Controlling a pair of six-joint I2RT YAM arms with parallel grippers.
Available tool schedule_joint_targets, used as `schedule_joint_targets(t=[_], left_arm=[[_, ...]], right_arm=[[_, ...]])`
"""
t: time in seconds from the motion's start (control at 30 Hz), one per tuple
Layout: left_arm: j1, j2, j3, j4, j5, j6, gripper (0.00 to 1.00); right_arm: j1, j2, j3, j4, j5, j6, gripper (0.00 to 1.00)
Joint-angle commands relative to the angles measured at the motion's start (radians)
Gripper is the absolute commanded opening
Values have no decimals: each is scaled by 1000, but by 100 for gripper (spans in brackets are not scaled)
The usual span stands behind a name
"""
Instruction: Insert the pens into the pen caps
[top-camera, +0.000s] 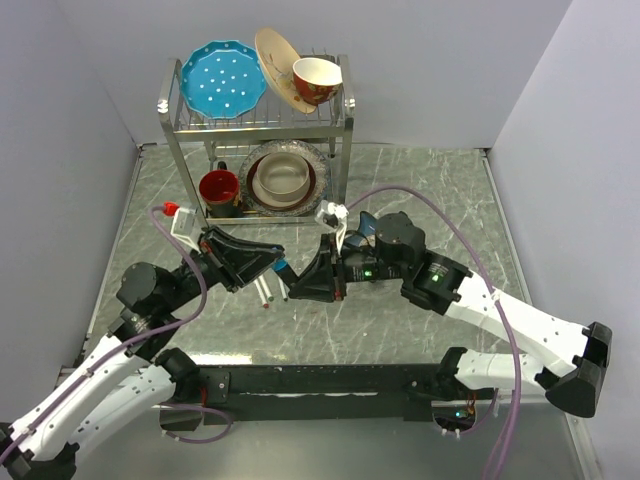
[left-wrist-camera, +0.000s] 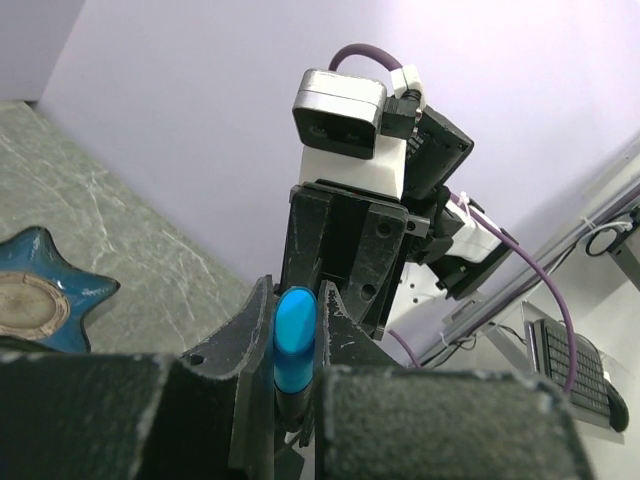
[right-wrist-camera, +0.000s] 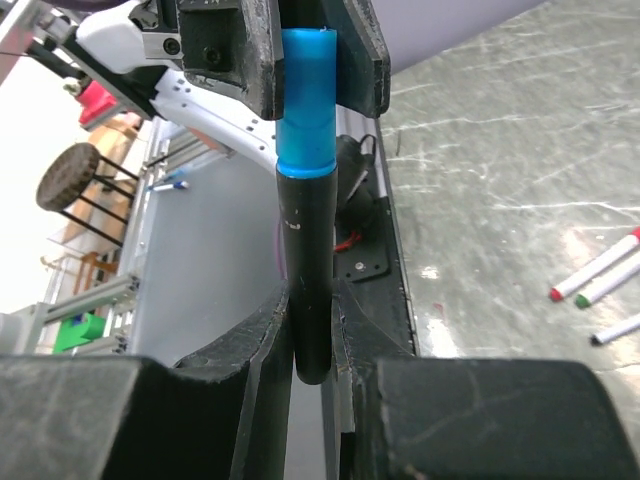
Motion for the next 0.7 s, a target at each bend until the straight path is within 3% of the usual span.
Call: schedule_joint_targets(t=[0.0, 0.37, 0.5, 0.67], left_arm=[[-51, 48, -90, -226, 222, 24, 1], [-165, 126, -208, 33, 224, -92, 1], [-191, 128, -205, -61, 206, -59, 1], [-209, 91, -259, -28, 235, -106, 1]], right_arm=[[-75, -3, 206, 340, 187, -35, 0], [-133, 63, 228, 499, 112, 49, 0], [-138, 69, 239, 492, 118, 2, 0], [-178, 70, 219, 548, 77, 8, 0]])
